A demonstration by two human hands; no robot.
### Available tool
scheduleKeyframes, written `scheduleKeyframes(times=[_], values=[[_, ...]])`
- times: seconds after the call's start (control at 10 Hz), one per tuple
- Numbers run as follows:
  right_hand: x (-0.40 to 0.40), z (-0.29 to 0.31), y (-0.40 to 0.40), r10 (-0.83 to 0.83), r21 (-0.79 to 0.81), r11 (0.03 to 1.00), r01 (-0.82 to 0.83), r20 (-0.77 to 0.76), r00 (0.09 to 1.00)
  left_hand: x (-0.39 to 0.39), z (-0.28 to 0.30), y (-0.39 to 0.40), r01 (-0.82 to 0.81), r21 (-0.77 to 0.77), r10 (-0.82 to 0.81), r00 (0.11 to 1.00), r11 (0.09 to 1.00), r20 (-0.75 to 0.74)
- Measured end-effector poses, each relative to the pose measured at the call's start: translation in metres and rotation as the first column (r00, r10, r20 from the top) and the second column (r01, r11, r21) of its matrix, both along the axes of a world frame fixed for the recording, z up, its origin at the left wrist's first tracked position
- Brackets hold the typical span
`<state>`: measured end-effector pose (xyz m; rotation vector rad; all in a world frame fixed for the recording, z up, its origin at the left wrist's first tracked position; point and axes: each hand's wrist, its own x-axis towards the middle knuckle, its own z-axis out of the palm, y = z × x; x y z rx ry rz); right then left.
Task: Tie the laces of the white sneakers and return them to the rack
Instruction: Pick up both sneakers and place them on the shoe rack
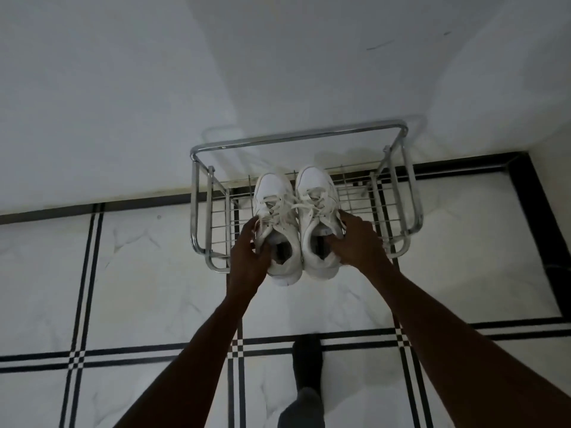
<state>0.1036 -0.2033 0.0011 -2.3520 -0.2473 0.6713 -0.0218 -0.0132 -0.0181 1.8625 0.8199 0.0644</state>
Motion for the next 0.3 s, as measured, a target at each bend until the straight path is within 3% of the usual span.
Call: scheduleKeyframes(times=[0.2,0.3], values=[[0.001,-0.026,-0.004,0.011,0.064,0.998,-0.013,0.029,1.0,0.004,-0.014,0.002,-0.009,-0.01,0.009,1.0,1.0,-0.027],[0.003,-0.022,-0.006,0.011,0.019,1.0,-0.01,-0.031,0.999,0.002,-0.008,0.004,0.033,0.035,-0.031,0.999,0.999,-0.043]])
